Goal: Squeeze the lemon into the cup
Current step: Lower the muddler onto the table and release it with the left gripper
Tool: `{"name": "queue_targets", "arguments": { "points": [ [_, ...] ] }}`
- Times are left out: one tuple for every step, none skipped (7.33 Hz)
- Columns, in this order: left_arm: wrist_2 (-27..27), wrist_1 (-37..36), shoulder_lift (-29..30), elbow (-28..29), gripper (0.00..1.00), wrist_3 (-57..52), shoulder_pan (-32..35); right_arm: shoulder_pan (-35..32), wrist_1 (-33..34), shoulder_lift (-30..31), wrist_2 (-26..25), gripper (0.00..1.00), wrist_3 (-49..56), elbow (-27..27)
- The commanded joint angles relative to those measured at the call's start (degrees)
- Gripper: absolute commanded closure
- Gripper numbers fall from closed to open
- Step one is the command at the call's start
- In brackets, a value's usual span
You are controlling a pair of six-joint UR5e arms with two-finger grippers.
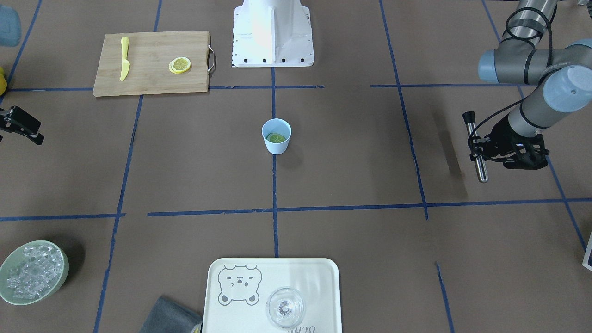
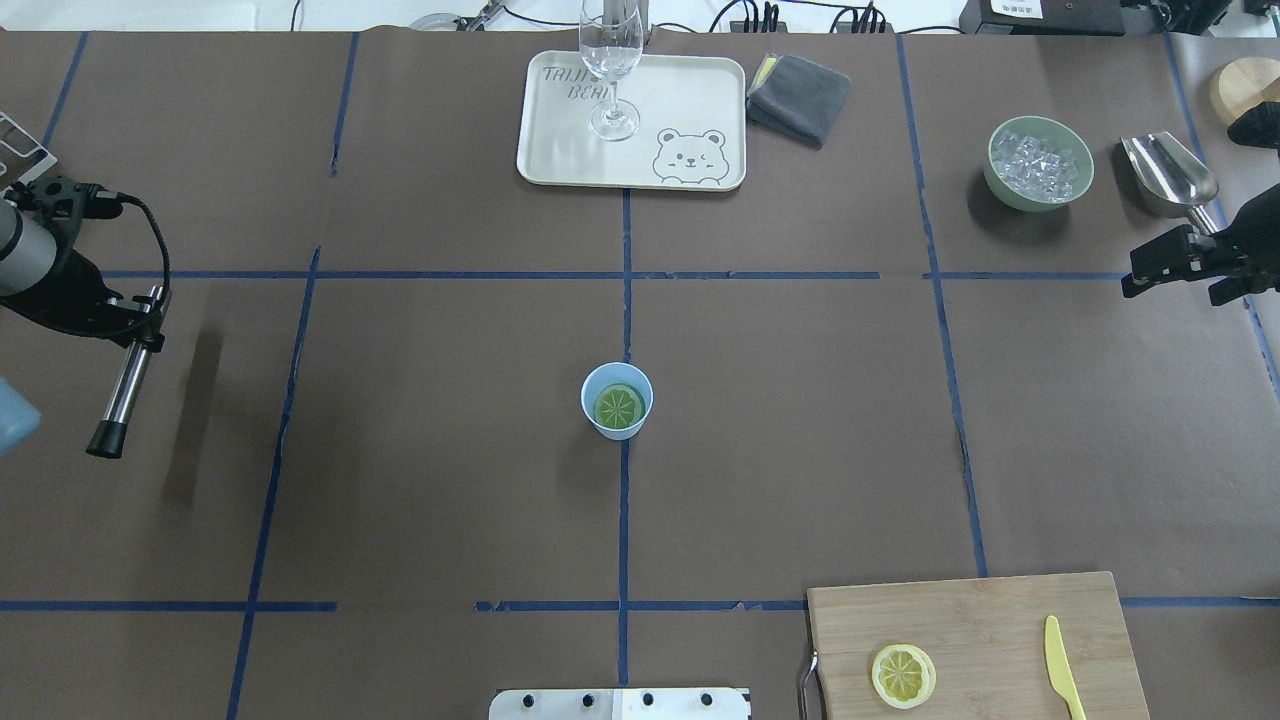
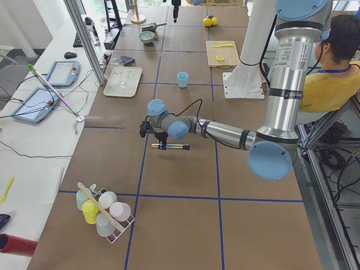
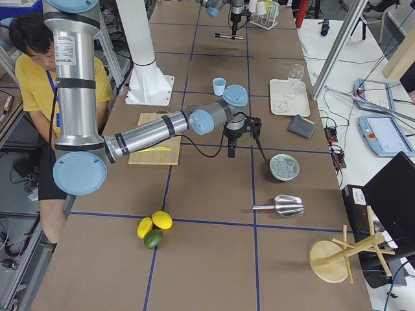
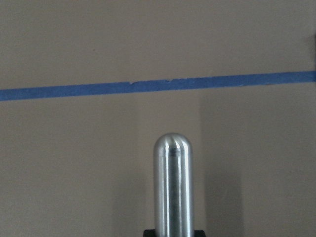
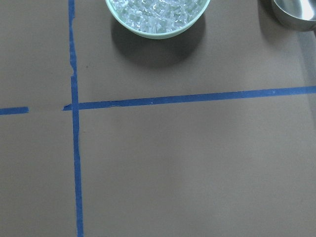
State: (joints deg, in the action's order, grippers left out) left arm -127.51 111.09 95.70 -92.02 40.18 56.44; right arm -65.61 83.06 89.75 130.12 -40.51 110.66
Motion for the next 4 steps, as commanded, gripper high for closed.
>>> {"name": "queue_targets", "arguments": {
  "points": [
    [0.9, 0.6, 0.4, 1.8, 1.0, 0.5, -0.2, 0.0, 0.0, 0.0, 0.0, 0.0, 0.0, 0.0],
    [2.2, 0.9, 0.5, 3.1, 1.0, 0.2, -0.2, 0.0, 0.0, 0.0, 0.0, 0.0, -0.1, 0.0],
    [2.5, 1.5, 0.6, 3.5, 1.0, 0.3, -0.3, 0.0, 0.0, 0.0, 0.1, 0.0, -0.2, 0.2],
    [2.5, 1.6, 0.5, 3.9, 1.0, 0.2, -0.3, 0.0, 0.0, 0.0, 0.1, 0.0, -0.2, 0.2]
  ]
}}
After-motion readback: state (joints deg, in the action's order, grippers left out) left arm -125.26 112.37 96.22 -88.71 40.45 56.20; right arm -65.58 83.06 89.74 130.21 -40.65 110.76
